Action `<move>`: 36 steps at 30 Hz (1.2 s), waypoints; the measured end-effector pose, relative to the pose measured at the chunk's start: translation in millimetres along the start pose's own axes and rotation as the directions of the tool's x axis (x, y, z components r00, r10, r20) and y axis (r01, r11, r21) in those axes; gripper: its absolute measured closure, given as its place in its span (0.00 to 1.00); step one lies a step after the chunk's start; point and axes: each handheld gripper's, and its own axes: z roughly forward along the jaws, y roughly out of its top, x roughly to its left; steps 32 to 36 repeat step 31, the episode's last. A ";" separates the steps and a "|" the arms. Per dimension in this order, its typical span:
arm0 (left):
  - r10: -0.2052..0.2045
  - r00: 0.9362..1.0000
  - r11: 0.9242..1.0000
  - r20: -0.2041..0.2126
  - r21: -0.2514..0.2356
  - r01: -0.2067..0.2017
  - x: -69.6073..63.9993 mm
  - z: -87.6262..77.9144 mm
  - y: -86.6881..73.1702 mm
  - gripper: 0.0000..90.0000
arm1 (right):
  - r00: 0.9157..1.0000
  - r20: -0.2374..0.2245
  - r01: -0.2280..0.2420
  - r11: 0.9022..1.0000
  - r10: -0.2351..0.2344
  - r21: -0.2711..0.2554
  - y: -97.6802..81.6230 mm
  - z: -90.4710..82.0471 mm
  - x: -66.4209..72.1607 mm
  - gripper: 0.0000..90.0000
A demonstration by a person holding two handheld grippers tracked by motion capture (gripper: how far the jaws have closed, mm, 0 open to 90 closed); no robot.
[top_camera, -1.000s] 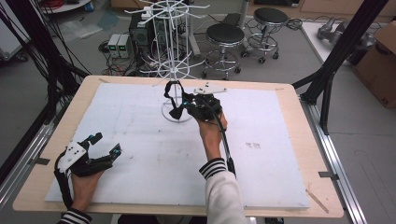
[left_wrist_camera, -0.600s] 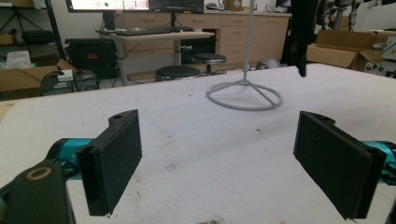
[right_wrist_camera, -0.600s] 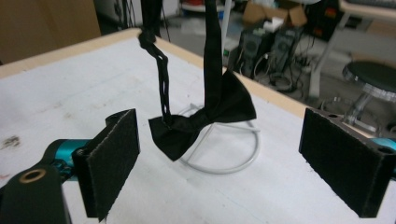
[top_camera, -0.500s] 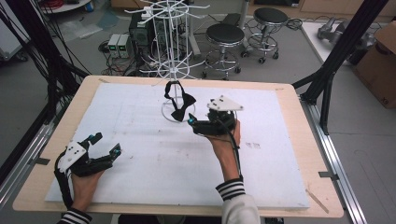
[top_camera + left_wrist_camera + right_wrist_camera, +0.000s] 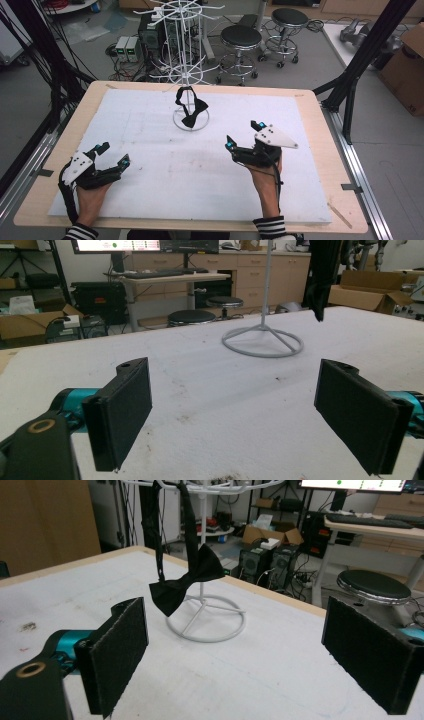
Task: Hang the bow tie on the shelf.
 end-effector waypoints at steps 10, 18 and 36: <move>0.003 1.000 1.000 -0.001 -0.007 -0.003 -0.5 -0.6 -0.3 0.17 | 0.995 0.070 -0.058 0.992 0.066 -0.111 -66.6 -49.7 -25.7 0.11; 0.007 1.000 1.000 -0.001 -0.008 -0.007 -0.7 -0.8 -0.3 0.17 | 0.986 0.139 -0.072 0.988 0.091 -0.136 -109.5 -58.2 -32.5 0.11; 0.011 1.000 1.000 -0.006 -0.014 -0.011 -1.5 -1.3 -0.6 0.17 | 0.984 0.153 -0.071 0.985 0.096 -0.160 -113.4 -59.6 -31.3 0.12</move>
